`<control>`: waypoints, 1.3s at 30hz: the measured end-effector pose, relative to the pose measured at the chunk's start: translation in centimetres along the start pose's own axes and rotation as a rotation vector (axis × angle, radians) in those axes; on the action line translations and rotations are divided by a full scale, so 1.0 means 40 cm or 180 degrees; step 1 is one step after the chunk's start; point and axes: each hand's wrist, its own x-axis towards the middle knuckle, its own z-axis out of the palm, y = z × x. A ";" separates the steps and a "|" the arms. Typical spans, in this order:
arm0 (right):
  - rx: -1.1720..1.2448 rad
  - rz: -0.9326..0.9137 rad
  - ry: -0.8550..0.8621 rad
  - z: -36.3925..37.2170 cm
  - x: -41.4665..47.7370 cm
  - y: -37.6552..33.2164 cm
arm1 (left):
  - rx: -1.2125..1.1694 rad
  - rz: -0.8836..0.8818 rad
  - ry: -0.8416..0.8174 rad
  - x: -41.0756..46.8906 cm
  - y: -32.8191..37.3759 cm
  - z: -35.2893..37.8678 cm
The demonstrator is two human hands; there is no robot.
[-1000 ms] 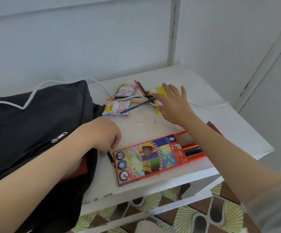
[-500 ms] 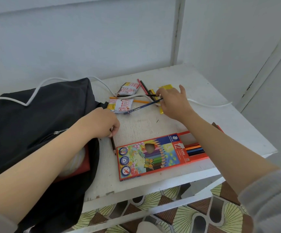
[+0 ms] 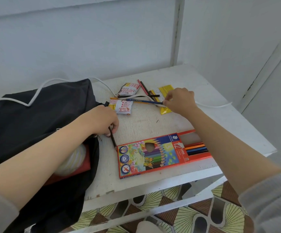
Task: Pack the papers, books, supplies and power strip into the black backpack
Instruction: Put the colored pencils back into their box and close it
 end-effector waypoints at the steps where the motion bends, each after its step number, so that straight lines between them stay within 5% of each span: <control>1: 0.0045 0.0025 -0.0072 -0.002 0.001 0.000 | 0.0071 -0.0029 0.0106 0.002 -0.009 -0.001; 7: 0.0641 -0.0029 0.0371 -0.014 -0.027 0.021 | 0.0157 -0.0208 0.1495 0.007 -0.048 -0.020; 14: 0.3134 0.0486 0.1186 -0.126 -0.132 0.051 | -0.1698 -0.0644 0.2263 0.013 0.006 -0.072; 18: 0.3572 0.0723 0.1710 -0.193 -0.214 0.077 | -0.2622 -0.0349 0.2577 0.030 0.105 -0.123; 28: 0.2879 0.1121 0.2559 -0.257 -0.432 0.131 | -0.5747 0.0677 0.1888 0.082 0.381 -0.226; 32: 0.2808 0.1299 0.2728 -0.255 -0.474 0.149 | -0.5534 0.0926 0.1761 0.112 0.444 -0.211; 36: 0.2853 0.1586 0.2904 -0.251 -0.497 0.172 | -0.4315 0.0872 0.2015 0.142 0.445 -0.213; 39: 0.3014 0.1960 0.2898 -0.237 -0.516 0.185 | -0.3402 0.0888 0.1607 0.151 0.429 -0.208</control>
